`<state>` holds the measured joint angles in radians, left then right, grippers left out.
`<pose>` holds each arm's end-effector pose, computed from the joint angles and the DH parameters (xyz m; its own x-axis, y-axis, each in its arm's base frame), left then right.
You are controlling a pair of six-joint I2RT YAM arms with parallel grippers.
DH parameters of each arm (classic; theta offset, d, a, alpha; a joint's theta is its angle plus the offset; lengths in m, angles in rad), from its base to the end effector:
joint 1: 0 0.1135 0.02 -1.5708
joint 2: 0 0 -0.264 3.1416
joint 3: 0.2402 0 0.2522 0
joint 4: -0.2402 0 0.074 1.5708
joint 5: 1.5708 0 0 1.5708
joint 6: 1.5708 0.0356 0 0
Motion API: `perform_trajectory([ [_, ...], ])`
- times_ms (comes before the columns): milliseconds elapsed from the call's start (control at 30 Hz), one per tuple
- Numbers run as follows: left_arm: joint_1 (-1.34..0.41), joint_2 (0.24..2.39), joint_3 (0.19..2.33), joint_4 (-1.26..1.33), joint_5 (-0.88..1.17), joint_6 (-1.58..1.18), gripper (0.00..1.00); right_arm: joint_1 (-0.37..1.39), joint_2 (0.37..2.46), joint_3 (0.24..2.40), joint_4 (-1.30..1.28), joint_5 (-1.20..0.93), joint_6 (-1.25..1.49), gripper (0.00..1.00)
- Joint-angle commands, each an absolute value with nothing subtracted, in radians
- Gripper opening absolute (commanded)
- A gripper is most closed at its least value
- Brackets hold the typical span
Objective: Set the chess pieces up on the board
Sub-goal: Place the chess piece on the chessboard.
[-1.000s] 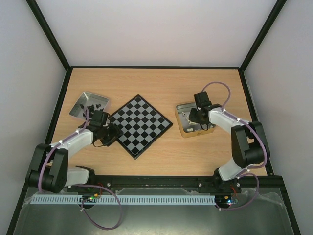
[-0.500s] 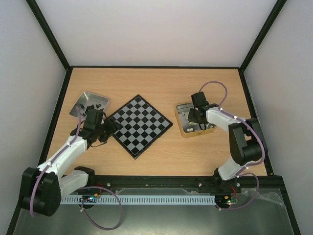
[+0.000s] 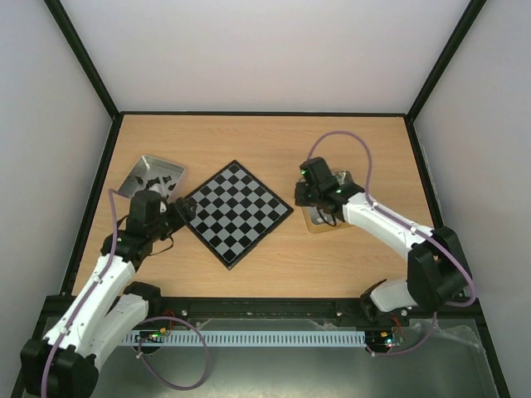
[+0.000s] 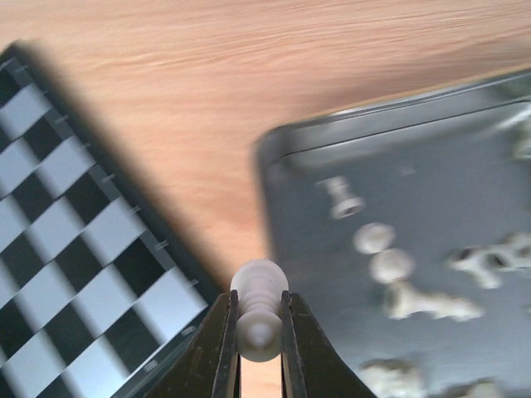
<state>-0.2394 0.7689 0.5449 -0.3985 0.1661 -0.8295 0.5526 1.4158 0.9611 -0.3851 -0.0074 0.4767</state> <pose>0.1648 -0.0463 0.2375 -0.6512 -0.5898 -0.4775 -0.1718 0.7274 -0.6643 0.2542 0.1571 0.2391 -0.8058 0.0421 -0.5907 -0.1793 0.9333 0.3112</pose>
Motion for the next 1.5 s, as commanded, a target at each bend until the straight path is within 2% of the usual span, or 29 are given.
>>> perform_trajectory([
  [0,-0.244,0.694,0.582,-0.442,0.152,-0.754,0.77,0.715,1.408,0.959,-0.394,-0.032,0.509,0.06],
  [200,-0.243,0.69,0.651,-0.427,0.083,-0.671,0.78,0.931,1.543,1.019,-0.408,-0.04,0.53,0.06],
  [467,-0.243,0.725,0.707,-0.371,-0.016,-0.594,0.79,1.044,1.738,1.13,-0.429,-0.075,0.551,0.06],
  [667,-0.242,0.724,0.682,-0.323,-0.027,-0.578,0.8,1.061,1.804,1.179,-0.479,-0.026,0.571,0.09],
  [867,-0.242,0.739,0.678,-0.321,-0.055,-0.562,0.81,1.062,1.818,1.218,-0.526,-0.028,0.571,0.25],
  [1200,-0.242,0.732,0.68,-0.328,-0.072,-0.56,0.83,1.061,1.831,1.262,-0.518,-0.033,0.596,0.39],
  [1333,-0.242,0.734,0.68,-0.338,-0.074,-0.558,0.84,1.06,1.851,1.268,-0.516,-0.021,0.605,0.4],
  [1467,-0.242,0.738,0.682,-0.342,-0.074,-0.563,0.84,1.06,1.86,1.265,-0.517,-0.024,0.607,0.32],
])
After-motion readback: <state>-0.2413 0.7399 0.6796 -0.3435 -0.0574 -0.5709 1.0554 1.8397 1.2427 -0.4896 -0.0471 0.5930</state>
